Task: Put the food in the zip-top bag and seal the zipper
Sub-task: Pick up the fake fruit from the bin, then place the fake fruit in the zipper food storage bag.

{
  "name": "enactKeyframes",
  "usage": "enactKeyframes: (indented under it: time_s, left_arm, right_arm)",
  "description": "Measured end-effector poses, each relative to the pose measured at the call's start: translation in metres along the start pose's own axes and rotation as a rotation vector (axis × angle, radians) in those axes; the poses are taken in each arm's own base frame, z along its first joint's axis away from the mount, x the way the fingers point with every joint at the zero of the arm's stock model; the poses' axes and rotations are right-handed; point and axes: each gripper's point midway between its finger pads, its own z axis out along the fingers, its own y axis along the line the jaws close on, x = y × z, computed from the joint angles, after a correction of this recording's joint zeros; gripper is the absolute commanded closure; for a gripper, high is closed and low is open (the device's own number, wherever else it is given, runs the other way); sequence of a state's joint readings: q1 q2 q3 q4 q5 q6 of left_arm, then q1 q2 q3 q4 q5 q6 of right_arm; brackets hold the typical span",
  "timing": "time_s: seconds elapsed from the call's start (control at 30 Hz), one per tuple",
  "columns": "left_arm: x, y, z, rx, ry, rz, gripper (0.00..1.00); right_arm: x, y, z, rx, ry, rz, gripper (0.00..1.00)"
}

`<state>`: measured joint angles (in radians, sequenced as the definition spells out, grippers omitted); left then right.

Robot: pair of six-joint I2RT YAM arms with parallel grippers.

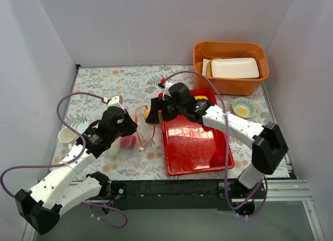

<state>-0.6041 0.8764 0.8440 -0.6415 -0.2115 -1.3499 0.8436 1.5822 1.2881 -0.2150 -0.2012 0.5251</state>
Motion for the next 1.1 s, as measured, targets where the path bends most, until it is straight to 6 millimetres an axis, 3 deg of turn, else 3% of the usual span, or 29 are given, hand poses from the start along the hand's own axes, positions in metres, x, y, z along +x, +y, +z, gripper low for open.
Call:
enactKeyframes:
  time_s: [0.17, 0.2, 0.27, 0.33, 0.37, 0.57, 0.93, 1.1]
  left_arm:
    - [-0.001, 0.000, -0.001, 0.002, -0.004, -0.002, 1.00]
    - [-0.001, 0.000, -0.002, 0.004, -0.006, -0.003, 1.00]
    - [-0.003, -0.001, -0.004, 0.010, -0.014, -0.008, 1.00]
    - [-0.005, -0.002, -0.007, 0.018, -0.023, -0.012, 1.00]
    - [-0.005, -0.002, -0.008, 0.021, -0.027, -0.015, 1.00]
    - [-0.006, -0.003, -0.009, 0.023, -0.029, -0.016, 1.00]
    - [-0.010, -0.002, -0.010, 0.013, -0.042, -0.021, 1.00]
    - [-0.031, -0.004, -0.024, -0.002, -0.108, -0.039, 1.00]
  right_arm:
    - [0.031, 0.012, 0.036, -0.034, 0.118, -0.012, 0.39]
    - [0.036, 0.013, 0.040, -0.036, 0.133, -0.013, 0.35]
    - [0.044, 0.014, 0.044, -0.040, 0.164, -0.016, 0.16]
    - [0.046, 0.015, 0.045, -0.044, 0.174, -0.019, 0.11]
    - [0.045, 0.016, 0.045, -0.046, 0.172, -0.022, 0.02]
    - [0.035, 0.017, 0.042, -0.037, 0.139, -0.053, 0.02]
    - [-0.003, 0.006, -0.005, 0.113, -0.017, -0.099, 0.02]
    - [-0.005, -0.038, -0.039, 0.283, -0.068, -0.054, 0.02]
